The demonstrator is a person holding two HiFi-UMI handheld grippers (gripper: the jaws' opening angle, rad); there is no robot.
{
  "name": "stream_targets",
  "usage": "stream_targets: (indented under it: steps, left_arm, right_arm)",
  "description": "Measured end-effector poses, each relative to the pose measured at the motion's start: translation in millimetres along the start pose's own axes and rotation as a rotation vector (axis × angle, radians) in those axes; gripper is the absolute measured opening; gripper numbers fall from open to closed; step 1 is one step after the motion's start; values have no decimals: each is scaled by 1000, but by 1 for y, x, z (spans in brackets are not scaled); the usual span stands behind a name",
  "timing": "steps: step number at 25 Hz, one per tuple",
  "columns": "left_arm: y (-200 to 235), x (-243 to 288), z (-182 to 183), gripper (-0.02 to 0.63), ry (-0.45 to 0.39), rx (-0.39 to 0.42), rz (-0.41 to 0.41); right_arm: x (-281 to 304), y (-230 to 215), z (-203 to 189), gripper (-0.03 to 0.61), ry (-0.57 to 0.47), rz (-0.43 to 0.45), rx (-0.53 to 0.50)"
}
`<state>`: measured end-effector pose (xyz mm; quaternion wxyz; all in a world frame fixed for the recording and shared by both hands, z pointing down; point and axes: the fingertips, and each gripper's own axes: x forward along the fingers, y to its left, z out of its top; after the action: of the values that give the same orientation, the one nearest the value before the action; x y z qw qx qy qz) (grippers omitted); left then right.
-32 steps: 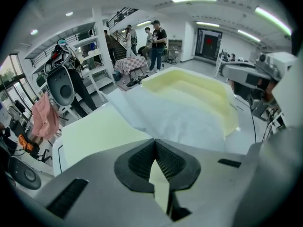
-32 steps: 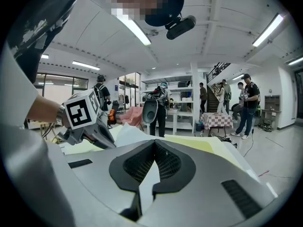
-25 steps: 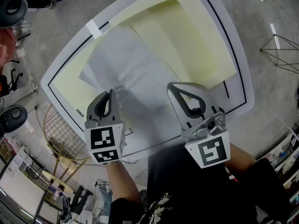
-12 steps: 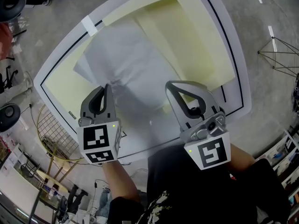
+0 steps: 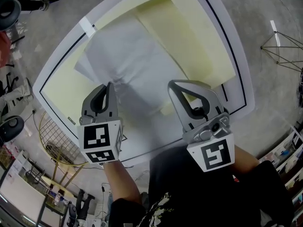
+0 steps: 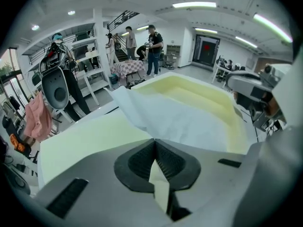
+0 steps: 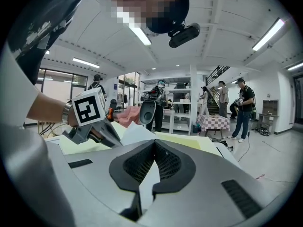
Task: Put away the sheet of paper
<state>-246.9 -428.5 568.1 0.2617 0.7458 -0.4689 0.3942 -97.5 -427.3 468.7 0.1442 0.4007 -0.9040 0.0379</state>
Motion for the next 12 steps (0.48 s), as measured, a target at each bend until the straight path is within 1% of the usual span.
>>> stream_targets:
  steps: [5,12]
  left_arm:
    - [-11,3,13,2,-7,11,-32]
    - [-15,11,16,2,2,46,-66]
  right_arm:
    - [-7,-11,1,-2,7,-25,6]
    - [-4,-12,-6,-2,15,-54,28]
